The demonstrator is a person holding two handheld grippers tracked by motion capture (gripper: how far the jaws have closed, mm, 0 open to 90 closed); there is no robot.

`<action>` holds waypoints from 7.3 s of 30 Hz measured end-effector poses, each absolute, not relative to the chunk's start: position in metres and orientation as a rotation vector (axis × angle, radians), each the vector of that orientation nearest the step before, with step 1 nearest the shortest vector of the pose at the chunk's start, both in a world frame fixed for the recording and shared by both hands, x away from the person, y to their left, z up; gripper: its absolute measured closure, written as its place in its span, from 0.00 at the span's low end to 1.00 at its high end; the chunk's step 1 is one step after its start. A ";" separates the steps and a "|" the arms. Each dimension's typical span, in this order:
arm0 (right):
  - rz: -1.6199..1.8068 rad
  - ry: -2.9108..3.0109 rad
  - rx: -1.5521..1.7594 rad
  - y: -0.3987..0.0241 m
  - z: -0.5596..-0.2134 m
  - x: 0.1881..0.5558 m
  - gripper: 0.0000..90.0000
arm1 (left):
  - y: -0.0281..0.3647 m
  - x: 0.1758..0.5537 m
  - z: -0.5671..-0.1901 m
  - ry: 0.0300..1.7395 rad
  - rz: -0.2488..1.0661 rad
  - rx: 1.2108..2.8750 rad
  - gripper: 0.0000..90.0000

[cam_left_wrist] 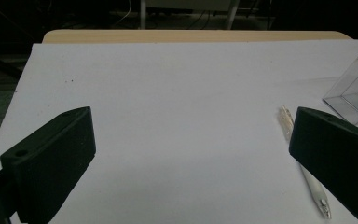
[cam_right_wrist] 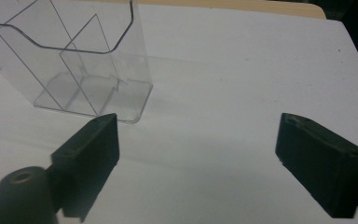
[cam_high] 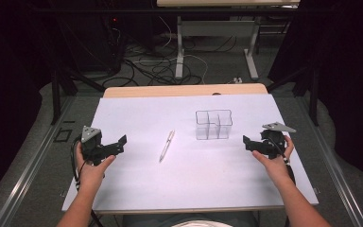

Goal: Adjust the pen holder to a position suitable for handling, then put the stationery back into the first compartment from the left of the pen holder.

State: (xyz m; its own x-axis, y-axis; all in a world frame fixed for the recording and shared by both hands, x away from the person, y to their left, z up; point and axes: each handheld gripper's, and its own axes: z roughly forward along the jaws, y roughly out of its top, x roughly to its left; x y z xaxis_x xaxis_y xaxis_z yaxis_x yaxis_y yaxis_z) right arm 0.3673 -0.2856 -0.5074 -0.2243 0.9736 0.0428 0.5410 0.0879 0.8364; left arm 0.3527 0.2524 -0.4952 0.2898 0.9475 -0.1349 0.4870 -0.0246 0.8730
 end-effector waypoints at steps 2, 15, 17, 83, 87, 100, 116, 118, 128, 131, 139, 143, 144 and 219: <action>1.032 1.829 1.489 -0.284 -0.509 0.368 0.17 | 0.253 0.354 -0.497 1.347 0.640 1.645 0.00; 0.966 1.831 1.503 -0.280 -0.524 0.383 0.46 | 0.255 0.356 -0.505 1.406 0.649 1.653 0.01; 0.976 1.832 1.487 -0.280 -0.524 0.385 0.46 | 0.255 0.356 -0.506 1.421 0.655 1.646 0.01; 1.124 1.938 1.354 -0.233 -0.544 0.447 1.00 | 0.239 0.357 -0.521 1.505 0.694 1.759 0.00; 1.131 1.939 1.344 -0.231 -0.544 0.448 1.00 | 0.238 0.356 -0.521 1.503 0.690 1.765 0.00; 1.102 1.994 1.314 -0.201 -0.535 0.457 1.00 | 0.241 0.355 -0.525 1.519 0.669 1.768 0.00; 1.063 2.052 1.319 -0.176 -0.532 0.461 1.00 | 0.238 0.358 -0.524 1.495 0.660 1.786 0.01; 1.054 2.052 1.312 -0.171 -0.532 0.460 1.00 | 0.238 0.358 -0.524 1.492 0.660 1.789 0.01; 1.105 2.024 1.316 -0.182 -0.513 0.445 0.89 | 0.235 0.358 -0.523 1.479 0.650 1.803 0.00; 1.126 2.016 1.324 -0.185 -0.507 0.439 0.85 | 0.236 0.357 -0.522 1.482 0.648 1.802 0.01; 1.180 2.008 1.306 -0.190 -0.488 0.410 0.67 | 0.234 0.358 -0.522 1.488 0.642 1.792 0.01; 1.199 2.017 1.299 -0.196 -0.486 0.396 0.60 | 0.234 0.359 -0.522 1.485 0.641 1.793 0.01; 1.202 2.016 1.305 -0.198 -0.486 0.393 0.57 | 0.234 0.359 -0.522 1.485 0.639 1.794 0.01; 1.004 2.191 1.334 -0.230 -0.539 0.370 0.00 | 0.133 0.393 -0.510 1.310 0.481 2.050 0.32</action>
